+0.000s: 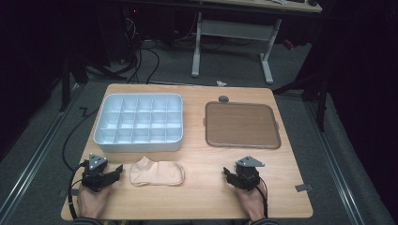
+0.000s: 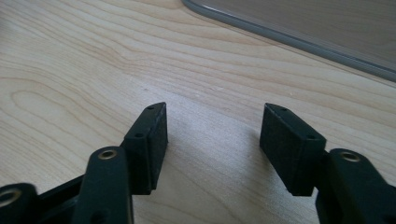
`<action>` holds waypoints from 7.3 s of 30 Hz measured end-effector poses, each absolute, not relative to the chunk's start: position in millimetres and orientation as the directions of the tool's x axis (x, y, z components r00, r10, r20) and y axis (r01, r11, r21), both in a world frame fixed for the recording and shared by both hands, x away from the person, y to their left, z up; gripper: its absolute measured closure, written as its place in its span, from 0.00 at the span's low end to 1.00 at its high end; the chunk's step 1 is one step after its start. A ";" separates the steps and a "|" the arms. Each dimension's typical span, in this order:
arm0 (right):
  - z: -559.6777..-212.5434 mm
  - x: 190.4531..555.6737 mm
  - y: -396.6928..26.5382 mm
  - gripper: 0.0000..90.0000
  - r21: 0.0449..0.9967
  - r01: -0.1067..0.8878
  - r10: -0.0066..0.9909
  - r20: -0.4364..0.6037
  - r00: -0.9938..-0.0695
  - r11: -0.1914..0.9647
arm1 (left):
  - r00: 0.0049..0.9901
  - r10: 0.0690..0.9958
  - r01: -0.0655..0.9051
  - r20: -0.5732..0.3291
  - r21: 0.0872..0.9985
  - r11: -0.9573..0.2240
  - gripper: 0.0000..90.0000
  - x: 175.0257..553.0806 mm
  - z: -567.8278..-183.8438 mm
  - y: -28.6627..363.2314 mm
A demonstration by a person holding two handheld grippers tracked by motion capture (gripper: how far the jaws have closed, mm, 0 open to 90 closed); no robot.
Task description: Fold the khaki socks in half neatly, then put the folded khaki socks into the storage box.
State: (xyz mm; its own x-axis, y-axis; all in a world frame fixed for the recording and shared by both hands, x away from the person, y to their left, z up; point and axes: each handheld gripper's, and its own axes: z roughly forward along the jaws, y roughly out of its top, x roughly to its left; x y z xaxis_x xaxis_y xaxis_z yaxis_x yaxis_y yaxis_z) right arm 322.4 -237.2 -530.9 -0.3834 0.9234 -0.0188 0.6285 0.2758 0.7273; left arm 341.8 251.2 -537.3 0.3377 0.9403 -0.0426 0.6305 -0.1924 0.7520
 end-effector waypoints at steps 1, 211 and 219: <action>-530.7 322.3 -237.2 0.50 0.727 0.629 0.925 -0.022 -0.379 0.276 | 0.340 0.939 0.630 -0.046 0.752 -0.192 0.39 341.6 -537.3 251.3; -527.8 317.6 -212.4 0.81 0.722 0.637 0.893 0.059 -0.445 0.270 | 0.627 0.773 0.579 -0.092 0.720 -0.383 0.61 357.2 -527.9 82.4; -525.1 316.8 -215.3 0.68 0.734 0.635 0.901 0.074 -0.427 0.240 | 0.623 0.774 0.590 -0.115 0.719 -0.368 0.53 360.0 -526.3 87.3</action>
